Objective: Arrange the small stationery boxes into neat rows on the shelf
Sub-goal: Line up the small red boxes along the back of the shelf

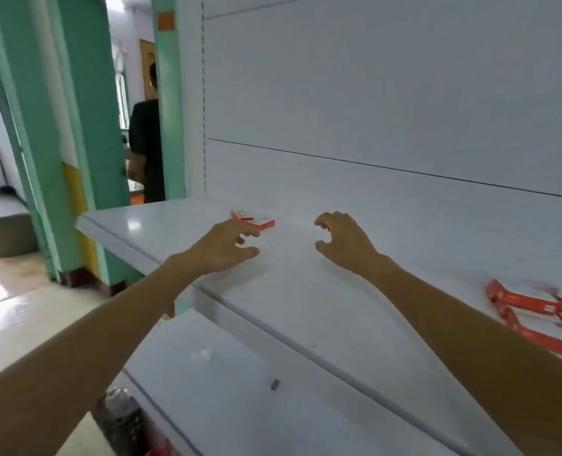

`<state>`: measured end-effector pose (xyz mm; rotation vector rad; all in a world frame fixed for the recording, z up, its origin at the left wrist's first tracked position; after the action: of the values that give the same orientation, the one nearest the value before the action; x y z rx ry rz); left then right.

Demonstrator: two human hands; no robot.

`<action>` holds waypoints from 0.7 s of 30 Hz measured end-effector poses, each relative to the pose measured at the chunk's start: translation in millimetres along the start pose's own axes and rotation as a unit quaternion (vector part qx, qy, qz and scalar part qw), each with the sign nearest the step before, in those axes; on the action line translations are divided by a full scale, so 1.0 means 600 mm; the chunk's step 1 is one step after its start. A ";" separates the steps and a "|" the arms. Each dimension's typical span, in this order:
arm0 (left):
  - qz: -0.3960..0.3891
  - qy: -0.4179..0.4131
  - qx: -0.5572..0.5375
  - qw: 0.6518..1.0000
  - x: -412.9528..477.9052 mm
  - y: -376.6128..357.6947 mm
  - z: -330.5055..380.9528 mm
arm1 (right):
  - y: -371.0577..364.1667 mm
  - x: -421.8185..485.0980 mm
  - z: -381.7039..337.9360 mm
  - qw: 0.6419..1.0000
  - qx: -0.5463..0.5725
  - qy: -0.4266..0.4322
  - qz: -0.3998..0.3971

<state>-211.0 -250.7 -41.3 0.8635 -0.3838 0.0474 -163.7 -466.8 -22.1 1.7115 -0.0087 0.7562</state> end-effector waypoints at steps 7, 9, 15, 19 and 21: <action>0.015 0.025 0.007 1.000 -0.042 0.138 -0.155 | -0.088 0.076 -0.168 0.998 0.002 0.036 -0.045; 0.011 0.030 0.010 0.999 -0.045 0.162 -0.188 | -0.104 0.092 -0.194 0.998 0.007 0.028 -0.055; 0.003 0.006 -0.006 1.000 -0.008 0.179 -0.240 | -0.146 0.124 -0.208 0.997 0.008 -0.017 -0.078; -0.017 -0.007 -0.015 1.000 0.031 0.152 -0.258 | -0.165 0.150 -0.186 0.996 -0.008 -0.030 -0.086; -0.023 -0.016 -0.016 0.999 0.059 0.146 -0.263 | -0.168 0.173 -0.169 0.995 -0.014 -0.046 -0.083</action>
<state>-145.9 -79.3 -57.3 0.8420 -0.3928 -0.0158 -90.4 -308.6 -51.4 1.6950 0.0583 0.5503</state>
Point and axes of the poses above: each hand's wrist, its own x-axis towards the middle knuckle, its own y-axis out of the back of the hand, z = x × y, the point moved 3 cm from there along x, towards the middle knuckle, and after that the axes turned 7 degrees about -x, right-handed, at the moved point
